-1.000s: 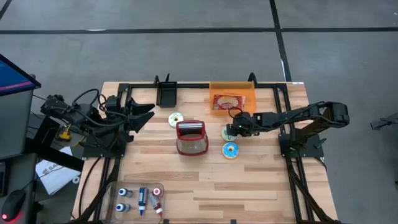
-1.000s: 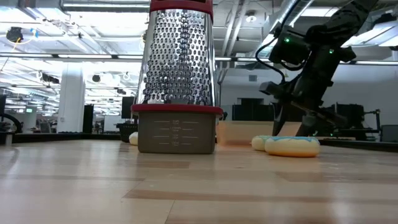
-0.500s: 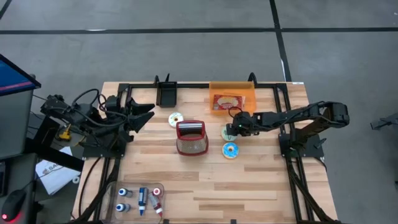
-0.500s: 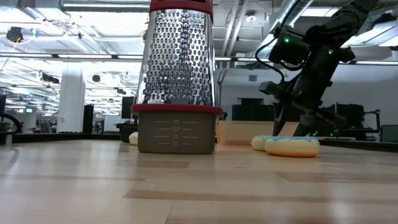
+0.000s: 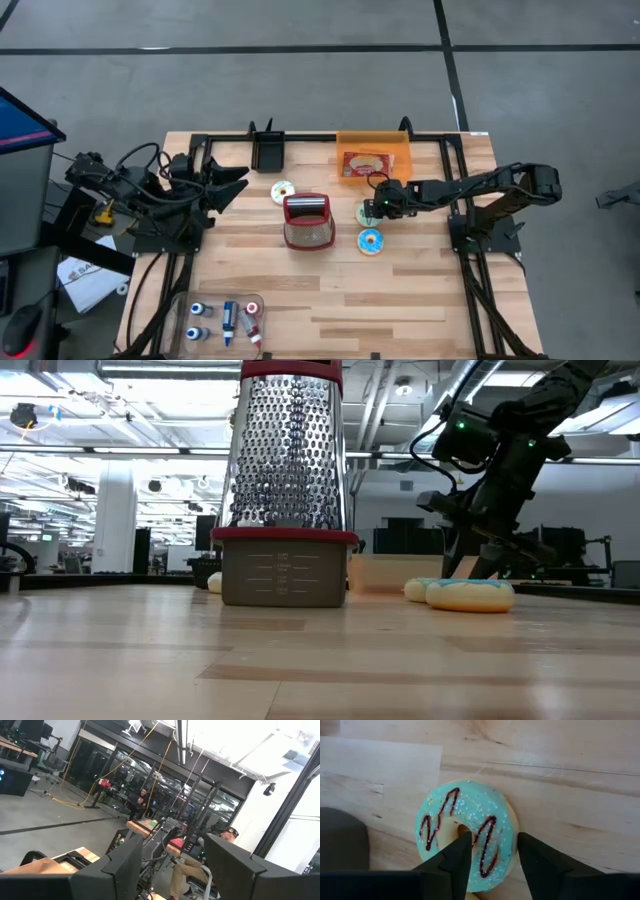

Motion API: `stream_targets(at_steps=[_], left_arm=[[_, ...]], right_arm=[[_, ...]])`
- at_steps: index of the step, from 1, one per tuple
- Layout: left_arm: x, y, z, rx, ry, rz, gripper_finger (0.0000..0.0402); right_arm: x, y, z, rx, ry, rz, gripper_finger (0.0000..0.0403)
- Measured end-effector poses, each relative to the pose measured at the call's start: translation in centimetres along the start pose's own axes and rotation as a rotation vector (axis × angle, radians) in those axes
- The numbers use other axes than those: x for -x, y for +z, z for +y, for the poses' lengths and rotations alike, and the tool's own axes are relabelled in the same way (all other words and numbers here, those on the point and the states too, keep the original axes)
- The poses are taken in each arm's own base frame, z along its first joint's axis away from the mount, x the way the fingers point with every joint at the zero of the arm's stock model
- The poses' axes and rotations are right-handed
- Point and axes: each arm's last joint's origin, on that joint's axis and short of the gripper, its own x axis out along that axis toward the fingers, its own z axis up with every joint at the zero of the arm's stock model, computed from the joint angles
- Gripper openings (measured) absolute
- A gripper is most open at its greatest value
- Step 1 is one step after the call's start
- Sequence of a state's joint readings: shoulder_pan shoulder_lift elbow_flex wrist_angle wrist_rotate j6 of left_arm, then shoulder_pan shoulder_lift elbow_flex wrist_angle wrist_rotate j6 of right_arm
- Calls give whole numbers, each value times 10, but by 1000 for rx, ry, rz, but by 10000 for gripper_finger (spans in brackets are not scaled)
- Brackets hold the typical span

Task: Pick & Place Food Item
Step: Put the green donut into the black bin

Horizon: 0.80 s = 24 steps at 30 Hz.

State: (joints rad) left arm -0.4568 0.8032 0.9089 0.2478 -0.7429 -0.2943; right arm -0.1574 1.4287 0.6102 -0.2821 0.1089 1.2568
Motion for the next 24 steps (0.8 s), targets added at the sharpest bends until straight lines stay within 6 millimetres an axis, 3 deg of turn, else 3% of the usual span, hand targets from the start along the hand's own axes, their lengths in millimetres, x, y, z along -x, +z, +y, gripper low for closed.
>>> stream_targets(at_steps=[5,15,24], left_arm=[[0,0,0,-1,0,0,208],[0,0,0,-1,0,0,208],[0,0,0,-1,0,0,208]], right_arm=[[0,0,0,1,-1,-4,147],[1,-6,2,32,5,-9,98],[1,-7,7,41,41,-25,86]])
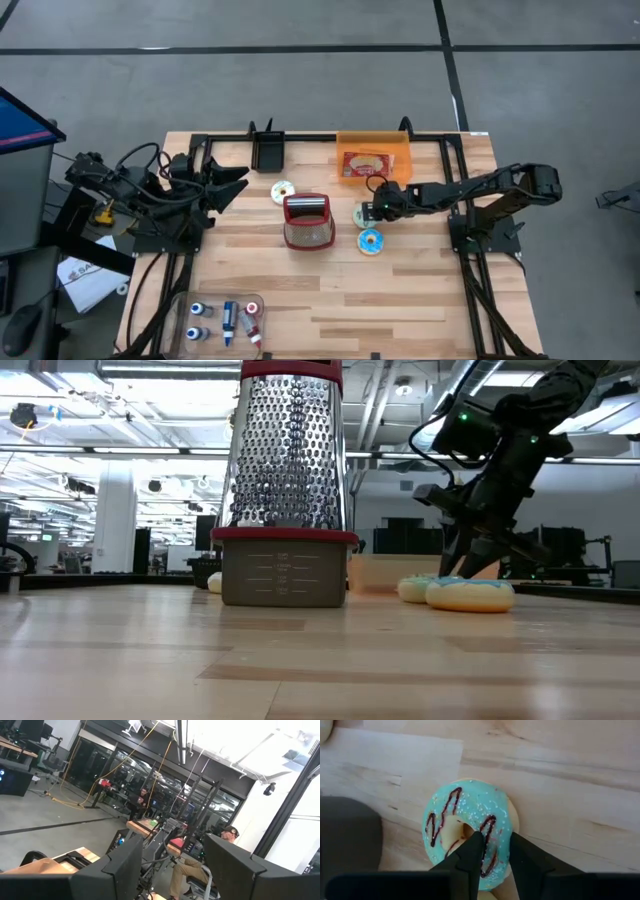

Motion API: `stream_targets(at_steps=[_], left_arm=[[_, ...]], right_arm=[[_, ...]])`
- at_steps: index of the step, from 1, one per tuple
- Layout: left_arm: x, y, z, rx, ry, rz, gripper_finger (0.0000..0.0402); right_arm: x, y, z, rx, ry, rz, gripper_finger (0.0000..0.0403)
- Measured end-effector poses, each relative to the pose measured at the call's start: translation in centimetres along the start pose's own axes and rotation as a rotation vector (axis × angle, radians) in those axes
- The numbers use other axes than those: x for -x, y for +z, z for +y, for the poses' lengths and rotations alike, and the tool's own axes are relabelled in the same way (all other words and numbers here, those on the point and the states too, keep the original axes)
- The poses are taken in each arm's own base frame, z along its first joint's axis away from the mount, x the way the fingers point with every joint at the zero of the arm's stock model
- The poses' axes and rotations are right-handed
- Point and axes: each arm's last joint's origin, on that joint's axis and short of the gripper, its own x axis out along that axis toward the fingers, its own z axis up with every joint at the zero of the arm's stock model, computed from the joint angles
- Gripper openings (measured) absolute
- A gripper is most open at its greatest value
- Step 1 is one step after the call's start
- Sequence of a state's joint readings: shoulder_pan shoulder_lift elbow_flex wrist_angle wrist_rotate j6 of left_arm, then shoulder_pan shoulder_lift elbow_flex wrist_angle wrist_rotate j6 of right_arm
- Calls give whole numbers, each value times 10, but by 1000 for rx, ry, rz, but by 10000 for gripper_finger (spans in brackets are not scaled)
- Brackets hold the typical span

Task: Pick & Place Food Item
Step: Put the green donut into the black bin

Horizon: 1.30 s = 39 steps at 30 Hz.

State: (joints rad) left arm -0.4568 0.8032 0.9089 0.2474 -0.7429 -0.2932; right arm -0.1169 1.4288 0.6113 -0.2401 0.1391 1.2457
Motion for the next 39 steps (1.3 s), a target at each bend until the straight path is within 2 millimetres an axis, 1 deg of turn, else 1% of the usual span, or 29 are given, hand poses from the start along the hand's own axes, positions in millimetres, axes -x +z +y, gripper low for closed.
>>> stream_targets(at_steps=[5,10,13,17,21,27,32,34,39], left_arm=[[0,0,0,0,0,0,208],[0,0,0,-1,0,1,208],[0,0,0,-1,0,1,208],[0,0,0,1,-1,-2,208],[0,0,0,1,-1,-2,208],[0,0,0,-7,0,-3,208],[-1,1,1,-20,5,-12,208],[-1,2,1,-17,6,-17,208],[-3,0,0,-24,8,-11,208]], right_arm=[[0,1,1,-2,3,-21,86],[5,5,6,4,48,-46,86],[13,12,12,6,95,-83,85],[30,19,18,14,151,-124,77],[53,23,25,15,246,-163,65],[99,28,44,34,400,-263,57],[130,31,60,80,437,-318,56],[139,32,69,114,457,-332,56],[170,39,99,203,528,-428,55]])
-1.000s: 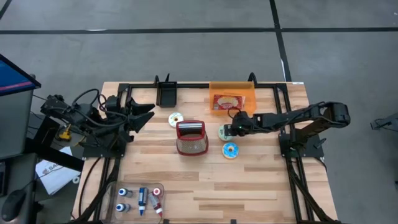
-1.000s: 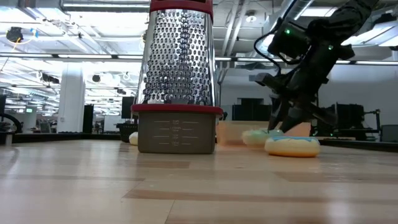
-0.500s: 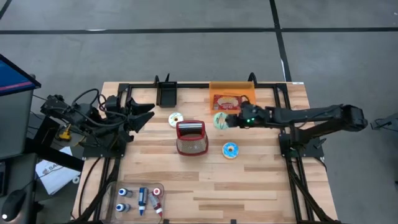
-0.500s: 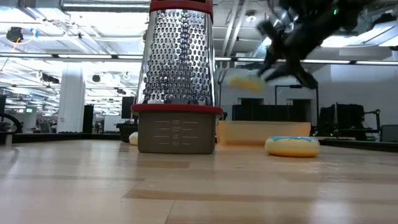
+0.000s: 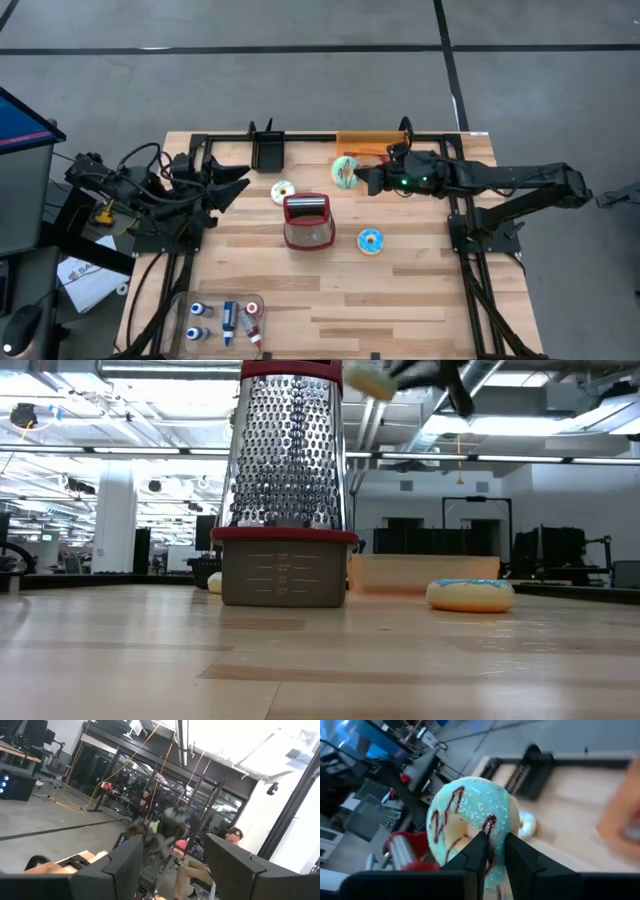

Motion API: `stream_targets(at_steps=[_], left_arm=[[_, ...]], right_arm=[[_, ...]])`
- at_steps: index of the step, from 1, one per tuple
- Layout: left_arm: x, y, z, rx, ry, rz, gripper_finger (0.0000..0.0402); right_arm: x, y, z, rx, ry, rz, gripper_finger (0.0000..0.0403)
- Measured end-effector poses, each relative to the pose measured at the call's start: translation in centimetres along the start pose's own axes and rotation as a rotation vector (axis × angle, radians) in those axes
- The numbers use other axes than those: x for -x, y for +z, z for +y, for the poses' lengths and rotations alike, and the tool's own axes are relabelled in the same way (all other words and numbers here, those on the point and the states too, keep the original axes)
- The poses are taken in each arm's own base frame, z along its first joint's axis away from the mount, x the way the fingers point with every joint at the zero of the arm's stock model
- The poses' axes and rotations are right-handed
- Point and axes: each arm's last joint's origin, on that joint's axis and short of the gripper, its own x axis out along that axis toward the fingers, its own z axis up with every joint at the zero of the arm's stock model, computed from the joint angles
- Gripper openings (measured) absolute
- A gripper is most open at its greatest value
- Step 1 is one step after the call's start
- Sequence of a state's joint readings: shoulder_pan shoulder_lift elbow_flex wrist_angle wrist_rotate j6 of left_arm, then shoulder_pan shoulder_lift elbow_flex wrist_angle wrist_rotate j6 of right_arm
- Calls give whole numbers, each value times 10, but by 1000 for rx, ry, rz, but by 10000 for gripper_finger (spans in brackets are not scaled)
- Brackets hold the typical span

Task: Pick & Place Food Item
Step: Put the green donut into the black bin

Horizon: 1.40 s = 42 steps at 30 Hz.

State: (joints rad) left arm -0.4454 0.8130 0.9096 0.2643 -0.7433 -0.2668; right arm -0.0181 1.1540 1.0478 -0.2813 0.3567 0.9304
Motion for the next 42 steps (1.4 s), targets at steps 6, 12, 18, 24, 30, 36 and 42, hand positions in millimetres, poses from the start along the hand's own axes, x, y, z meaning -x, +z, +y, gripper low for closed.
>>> stream_targets(at_steps=[6,12,18,24,30,36,42], left_arm=[[-6,-5,-2,-74,45,-4,208],[-26,2,-18,-339,144,-15,210],[-59,2,-27,-515,253,57,245],[-84,0,-18,-412,215,75,297],[-99,5,0,-232,160,67,320],[-110,2,11,-148,121,82,327],[-125,-11,14,-125,120,93,326]], right_arm=[[6,29,43,146,44,-75,55],[5,53,76,271,71,-115,55],[-2,68,101,364,84,-139,53],[-9,72,118,442,94,-142,53],[-2,74,124,472,105,-170,53],[-3,75,123,480,92,-175,53],[-4,75,124,491,99,-184,53]])
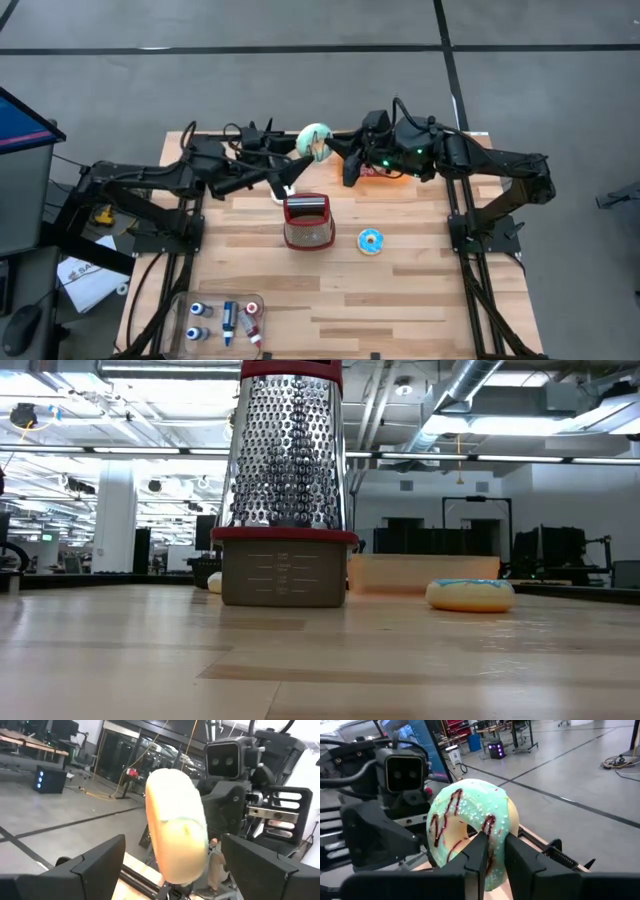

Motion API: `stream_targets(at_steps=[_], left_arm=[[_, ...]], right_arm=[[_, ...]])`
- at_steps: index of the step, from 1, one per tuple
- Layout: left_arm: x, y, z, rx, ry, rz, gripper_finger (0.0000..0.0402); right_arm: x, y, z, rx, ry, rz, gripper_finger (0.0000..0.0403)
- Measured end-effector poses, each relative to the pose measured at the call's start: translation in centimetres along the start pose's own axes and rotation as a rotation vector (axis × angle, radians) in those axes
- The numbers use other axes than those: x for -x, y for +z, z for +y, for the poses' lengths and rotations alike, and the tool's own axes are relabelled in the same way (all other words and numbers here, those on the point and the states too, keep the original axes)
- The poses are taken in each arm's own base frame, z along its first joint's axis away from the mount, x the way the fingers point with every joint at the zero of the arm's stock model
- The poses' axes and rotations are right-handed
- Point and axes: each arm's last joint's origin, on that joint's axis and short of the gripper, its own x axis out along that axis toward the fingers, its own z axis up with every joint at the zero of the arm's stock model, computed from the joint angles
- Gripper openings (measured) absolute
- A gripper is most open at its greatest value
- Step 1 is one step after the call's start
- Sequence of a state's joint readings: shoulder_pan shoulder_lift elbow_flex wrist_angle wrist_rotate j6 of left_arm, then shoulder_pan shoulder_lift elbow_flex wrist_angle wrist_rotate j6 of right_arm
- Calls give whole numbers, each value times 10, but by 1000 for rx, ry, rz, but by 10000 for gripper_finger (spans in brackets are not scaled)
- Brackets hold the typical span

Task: Pick & Place Food Item
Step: Put the green donut into the black bin

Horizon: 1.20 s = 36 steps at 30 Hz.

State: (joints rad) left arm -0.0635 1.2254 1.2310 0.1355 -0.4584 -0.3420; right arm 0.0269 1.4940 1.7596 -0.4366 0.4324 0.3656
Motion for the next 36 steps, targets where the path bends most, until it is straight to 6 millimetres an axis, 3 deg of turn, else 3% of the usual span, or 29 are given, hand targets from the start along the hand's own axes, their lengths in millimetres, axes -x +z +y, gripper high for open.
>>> stream_targets(at_steps=[9,27,36], left_arm=[[-6,5,5,29,9,-63,288],[-6,4,5,51,9,-54,111],[-5,6,5,48,8,-53,69]], right_arm=[[0,0,0,7,0,1,53],[0,0,0,8,1,1,53],[1,0,2,10,7,-1,61]])
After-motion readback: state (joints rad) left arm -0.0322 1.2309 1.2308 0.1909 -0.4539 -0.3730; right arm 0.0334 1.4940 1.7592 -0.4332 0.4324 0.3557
